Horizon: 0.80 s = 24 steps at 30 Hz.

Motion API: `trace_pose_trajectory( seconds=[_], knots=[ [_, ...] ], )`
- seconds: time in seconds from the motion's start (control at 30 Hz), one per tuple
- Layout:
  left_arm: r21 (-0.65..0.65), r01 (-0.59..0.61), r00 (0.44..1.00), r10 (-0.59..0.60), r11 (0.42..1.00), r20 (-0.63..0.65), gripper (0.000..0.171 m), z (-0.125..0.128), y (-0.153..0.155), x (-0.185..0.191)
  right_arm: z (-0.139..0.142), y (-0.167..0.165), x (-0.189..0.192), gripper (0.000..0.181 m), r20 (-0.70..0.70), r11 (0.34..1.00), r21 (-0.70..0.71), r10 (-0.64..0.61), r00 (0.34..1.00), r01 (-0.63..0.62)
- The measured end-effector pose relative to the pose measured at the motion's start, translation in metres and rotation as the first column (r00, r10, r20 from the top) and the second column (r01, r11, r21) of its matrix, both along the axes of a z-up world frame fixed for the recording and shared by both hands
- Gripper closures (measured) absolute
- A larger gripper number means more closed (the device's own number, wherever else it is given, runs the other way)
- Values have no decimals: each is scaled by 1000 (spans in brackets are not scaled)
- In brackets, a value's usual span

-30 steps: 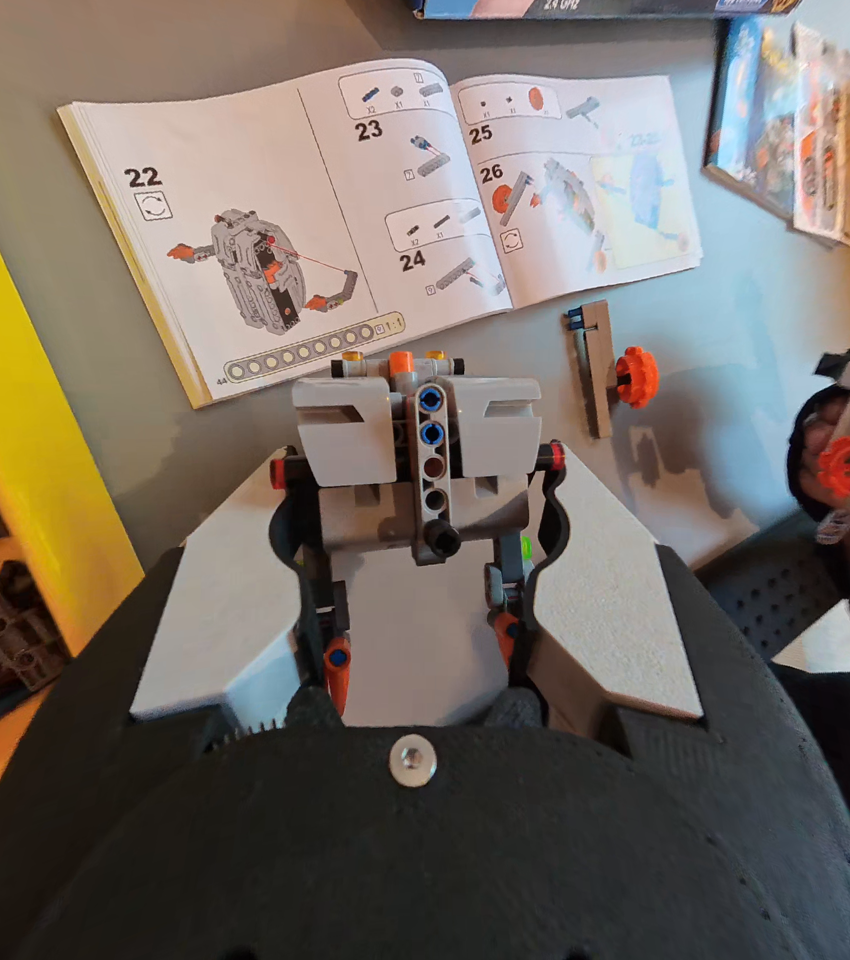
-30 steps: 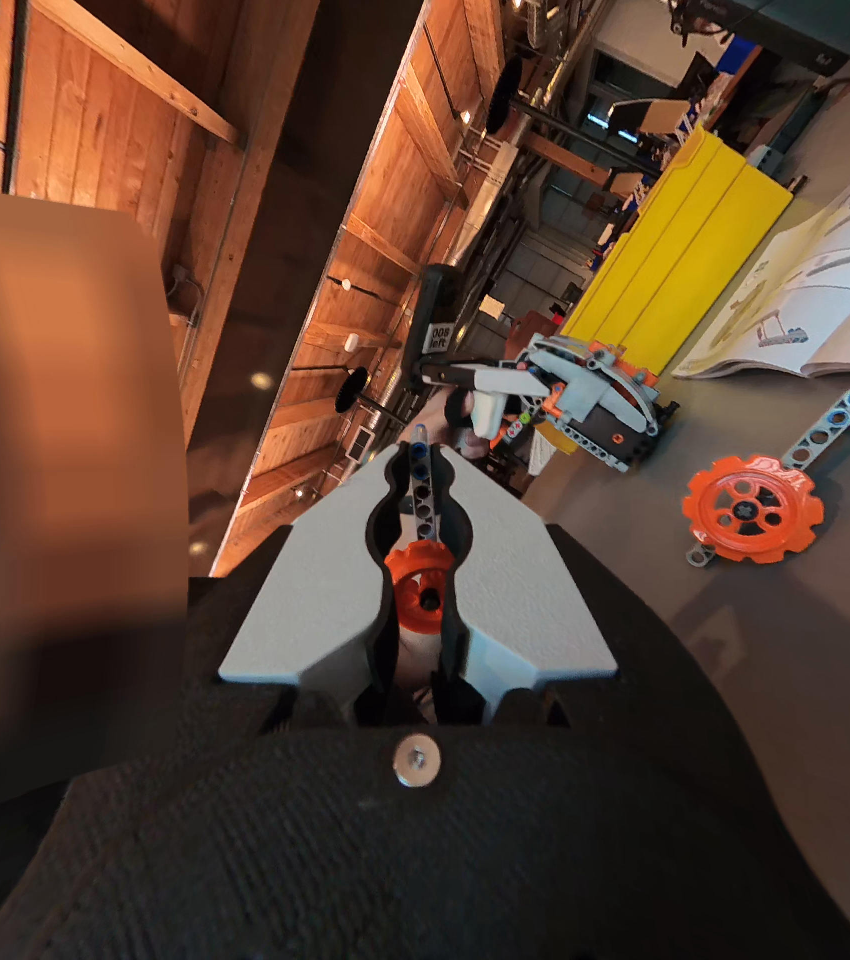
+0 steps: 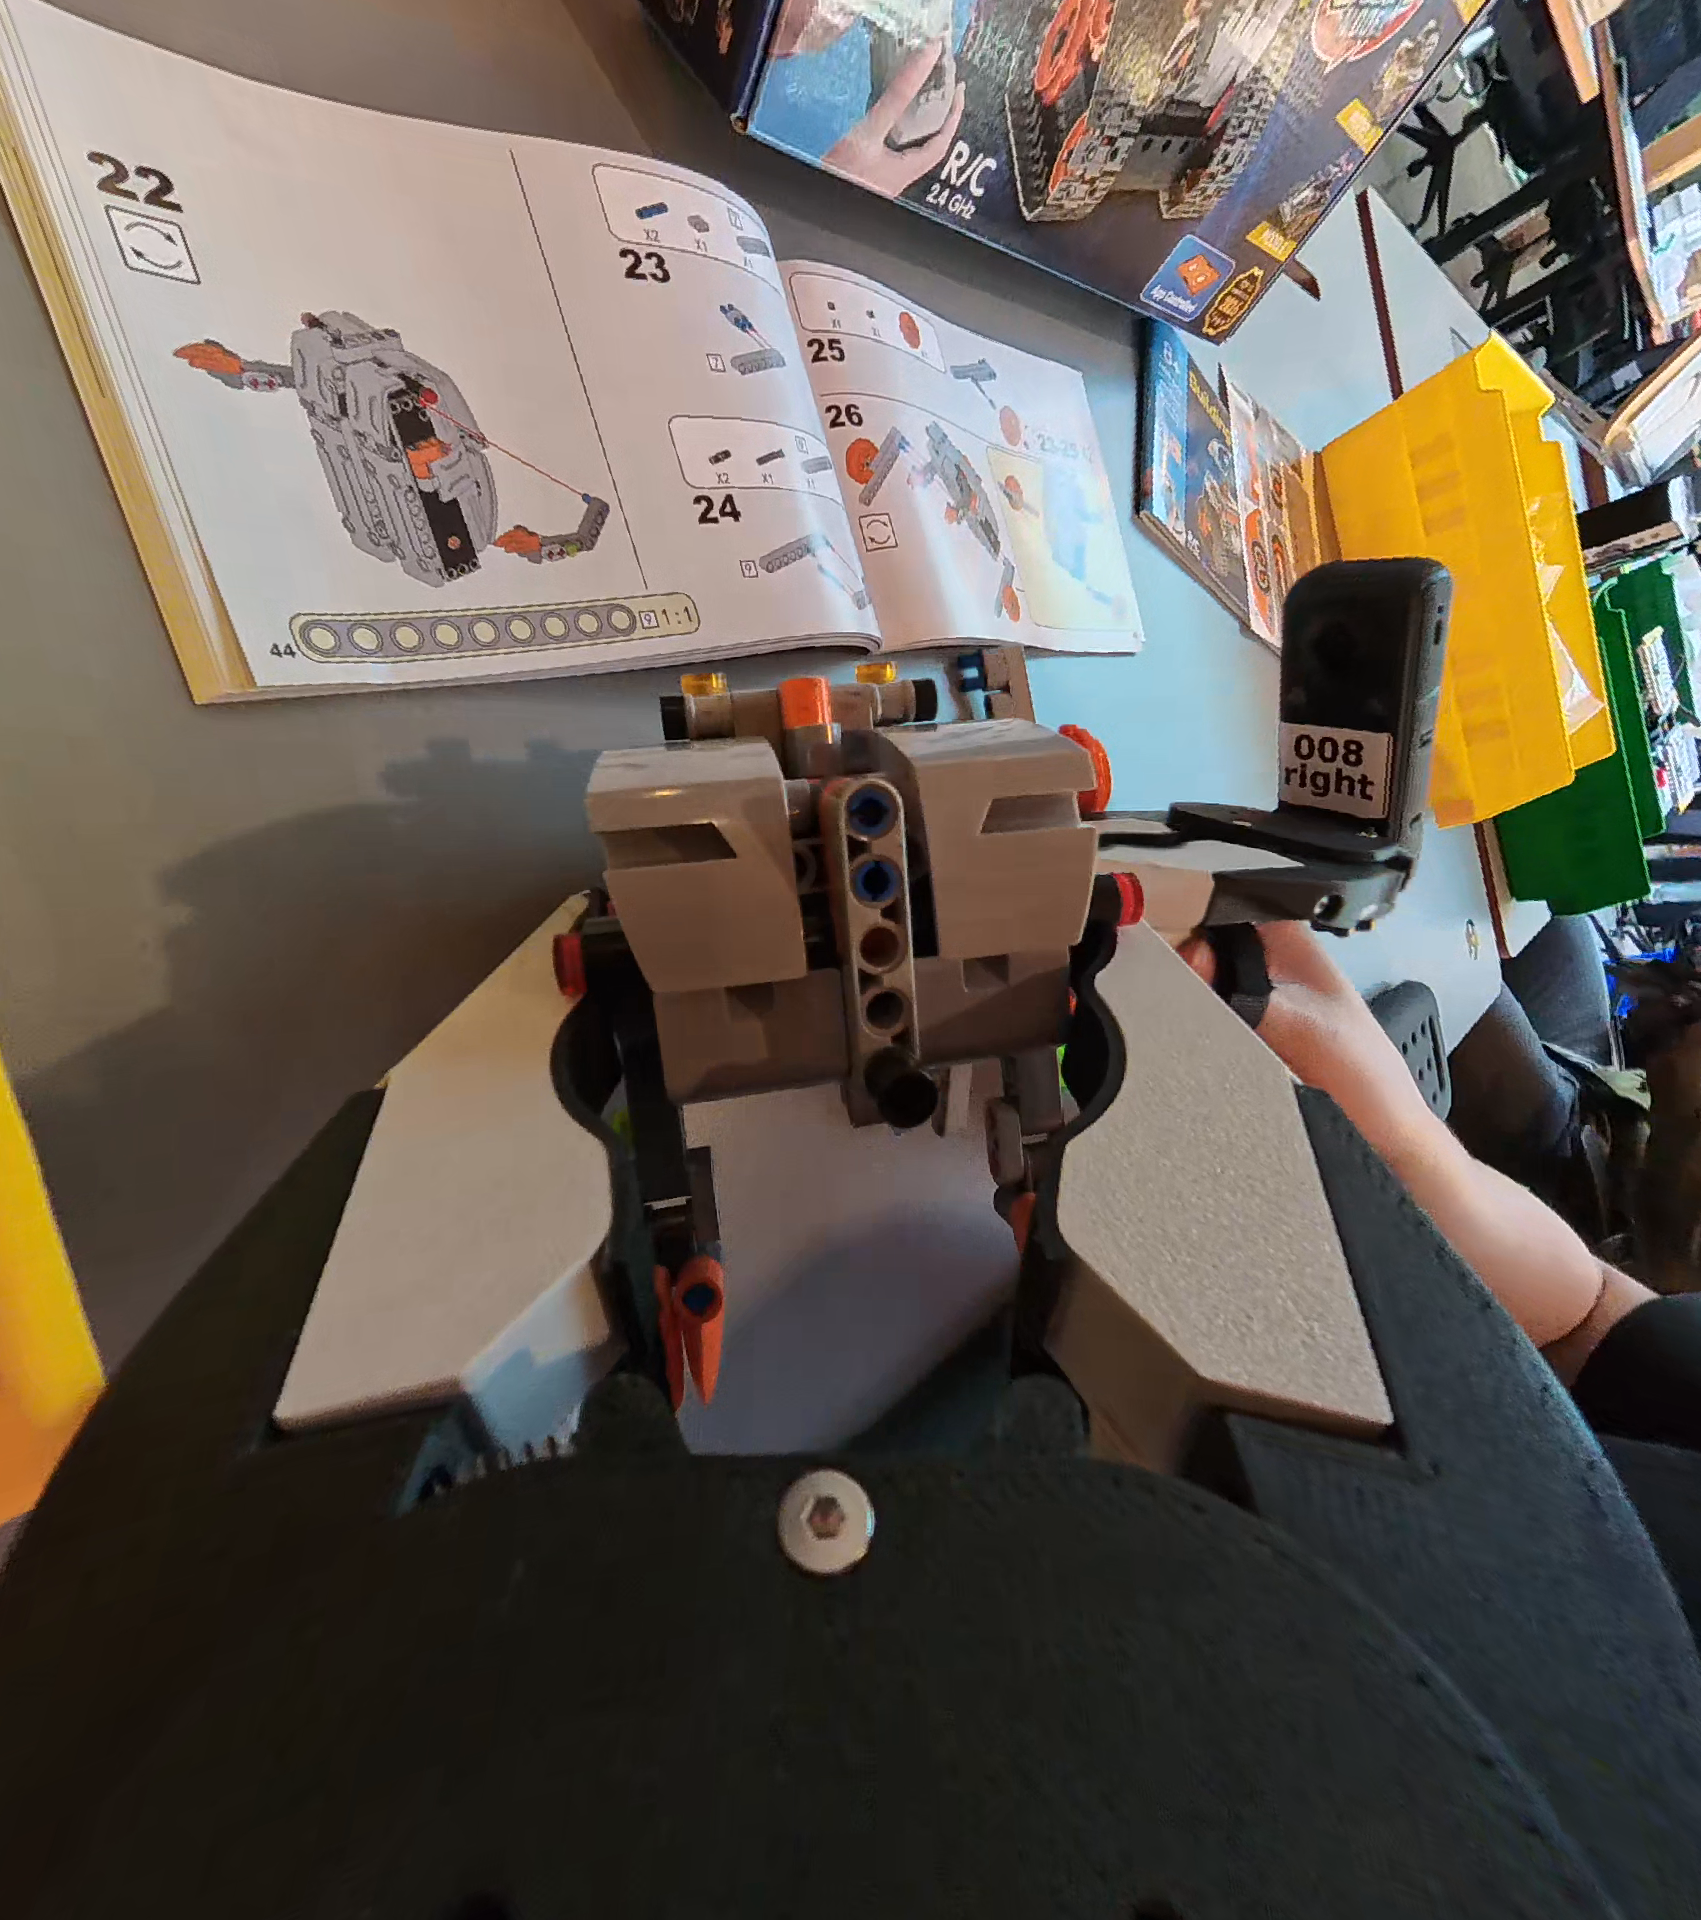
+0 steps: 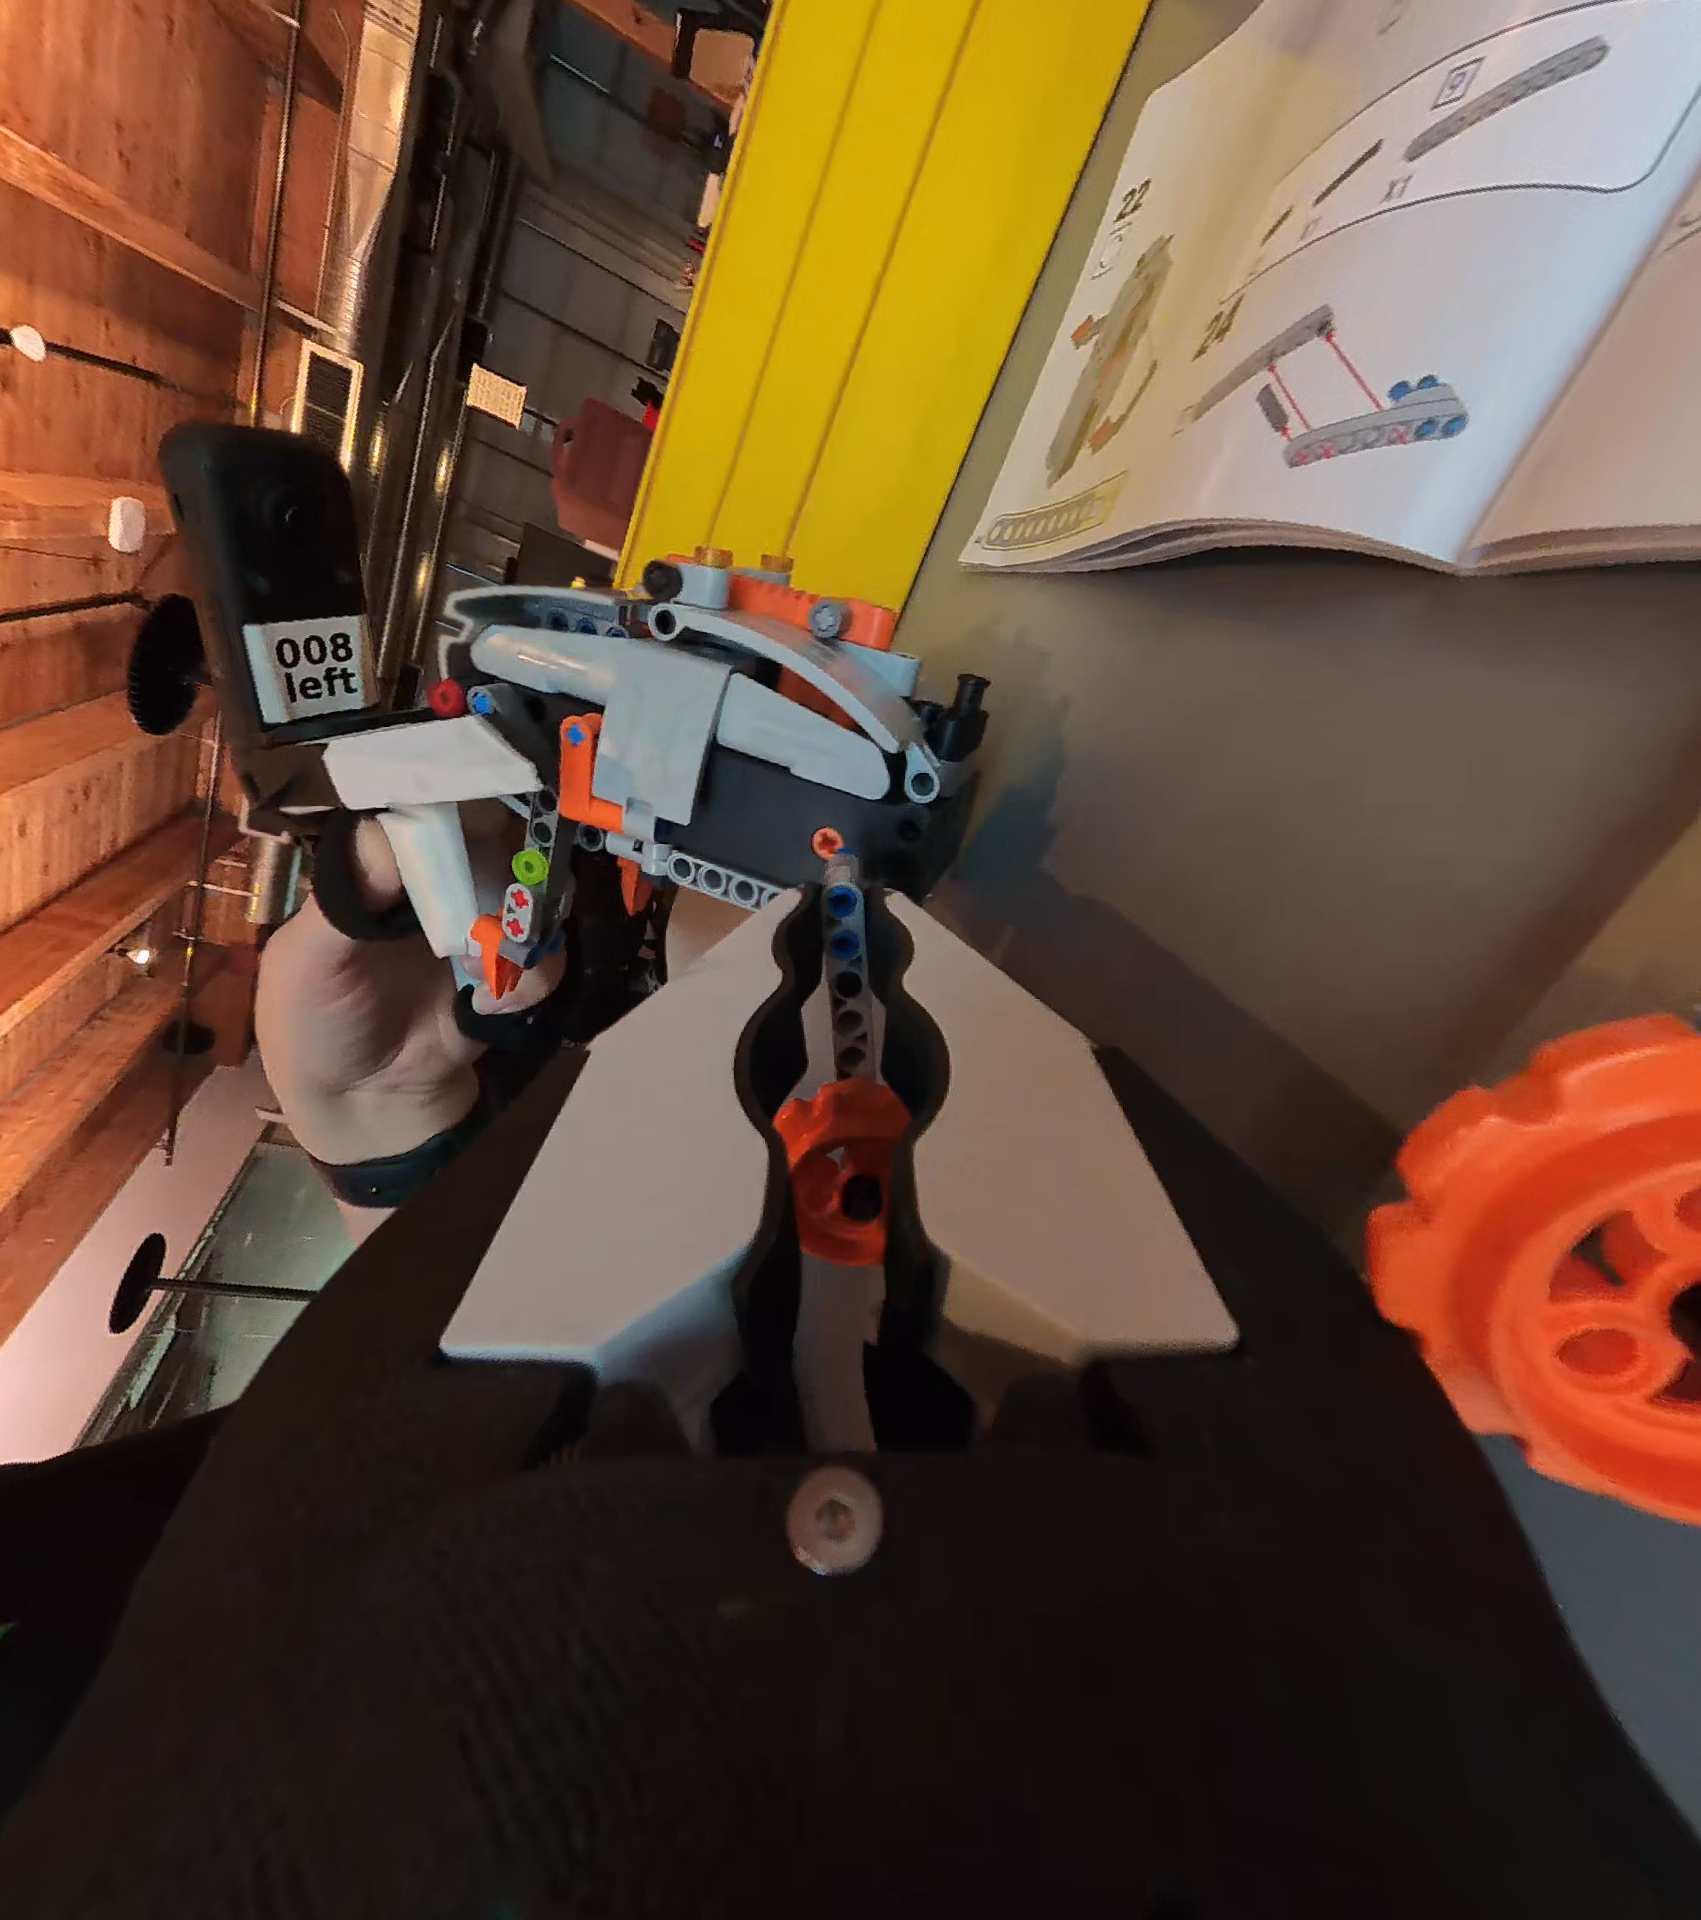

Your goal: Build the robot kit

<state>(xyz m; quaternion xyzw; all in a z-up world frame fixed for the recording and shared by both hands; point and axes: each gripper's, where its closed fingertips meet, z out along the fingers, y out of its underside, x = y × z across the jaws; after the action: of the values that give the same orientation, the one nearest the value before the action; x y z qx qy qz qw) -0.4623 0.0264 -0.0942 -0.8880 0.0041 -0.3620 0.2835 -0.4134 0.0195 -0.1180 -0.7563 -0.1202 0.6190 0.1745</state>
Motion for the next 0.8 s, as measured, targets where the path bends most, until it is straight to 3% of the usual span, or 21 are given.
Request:
trace_pose_trajectory(
  seconds=[0.33, 0.63, 0.8],
  knots=[
    [49, -51, 999, 51, 997, -1, 84, 1, -13, 4, -7, -1, 9, 175, 51, 992, 49, 115, 992, -117],
    [92, -123, 992, 125, 988, -8, 85, 1, -35, -1, -6, -23, -5, 176, -72, 985, -92, 136, 988, -143],
    [105, -181, 984, 180, 978, 15, 85, 1, -50, -7, -5, -34, -9, 176, -74, 981, -57, 179, 981, -184]
  ],
)
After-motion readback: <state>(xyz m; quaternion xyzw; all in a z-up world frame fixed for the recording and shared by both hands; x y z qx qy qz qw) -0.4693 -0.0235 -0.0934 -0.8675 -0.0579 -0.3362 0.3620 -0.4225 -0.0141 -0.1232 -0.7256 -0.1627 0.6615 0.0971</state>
